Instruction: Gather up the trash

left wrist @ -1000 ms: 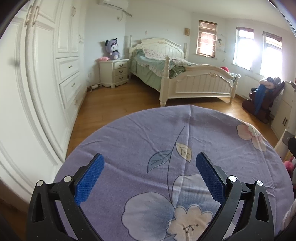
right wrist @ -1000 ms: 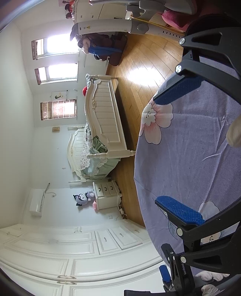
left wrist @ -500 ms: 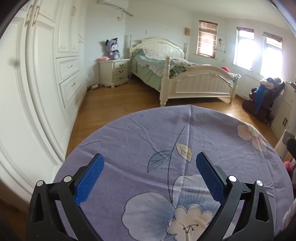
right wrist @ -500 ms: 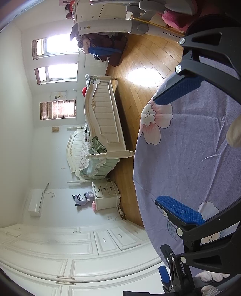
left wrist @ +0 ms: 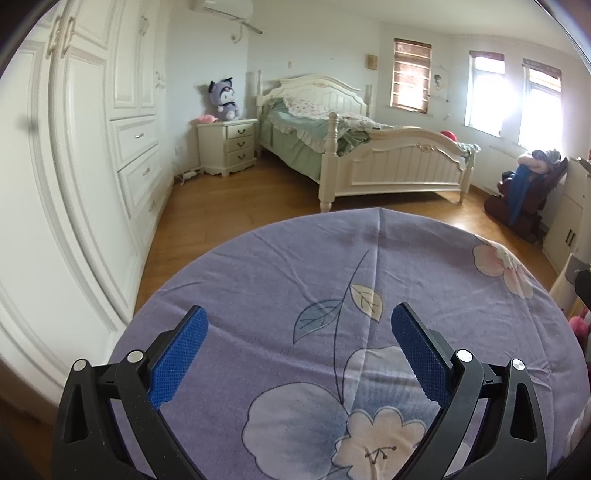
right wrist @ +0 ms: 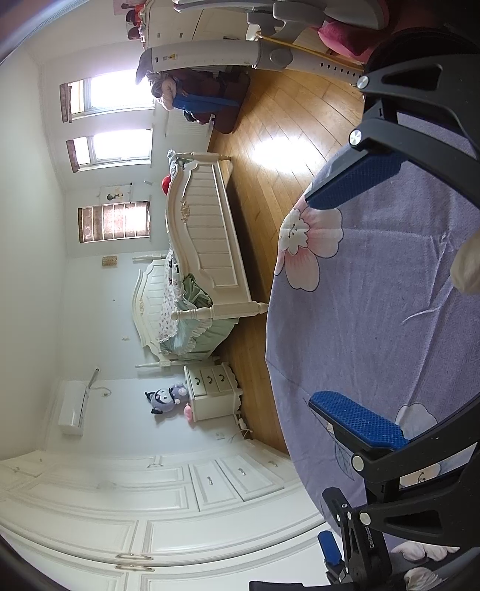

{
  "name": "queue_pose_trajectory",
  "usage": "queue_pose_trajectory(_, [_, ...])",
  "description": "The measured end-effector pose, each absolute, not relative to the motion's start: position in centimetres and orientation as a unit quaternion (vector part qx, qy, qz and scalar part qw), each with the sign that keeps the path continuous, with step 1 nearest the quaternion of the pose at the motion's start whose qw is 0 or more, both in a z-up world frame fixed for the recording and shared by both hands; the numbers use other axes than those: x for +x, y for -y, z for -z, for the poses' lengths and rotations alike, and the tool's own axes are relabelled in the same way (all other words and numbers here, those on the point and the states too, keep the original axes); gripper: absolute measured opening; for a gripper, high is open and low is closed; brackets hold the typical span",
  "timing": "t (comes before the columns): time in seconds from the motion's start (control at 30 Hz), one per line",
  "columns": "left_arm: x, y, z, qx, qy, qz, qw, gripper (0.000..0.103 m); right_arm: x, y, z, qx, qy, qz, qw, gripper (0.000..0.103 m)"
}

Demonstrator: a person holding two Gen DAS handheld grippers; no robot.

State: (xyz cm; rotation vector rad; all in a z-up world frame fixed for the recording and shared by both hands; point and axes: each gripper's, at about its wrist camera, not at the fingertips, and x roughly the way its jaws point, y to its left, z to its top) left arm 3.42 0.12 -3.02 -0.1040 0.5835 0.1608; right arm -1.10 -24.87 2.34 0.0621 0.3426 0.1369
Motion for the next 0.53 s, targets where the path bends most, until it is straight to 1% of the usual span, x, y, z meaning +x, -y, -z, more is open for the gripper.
queue_pose_trajectory(0.53, [3.43,-0.27,2.93,-0.055,-0.288,-0.086,0.952,0.098,-1.16,24.36,-2.22,0.030,-0.174,-0.064,0.982,0.098])
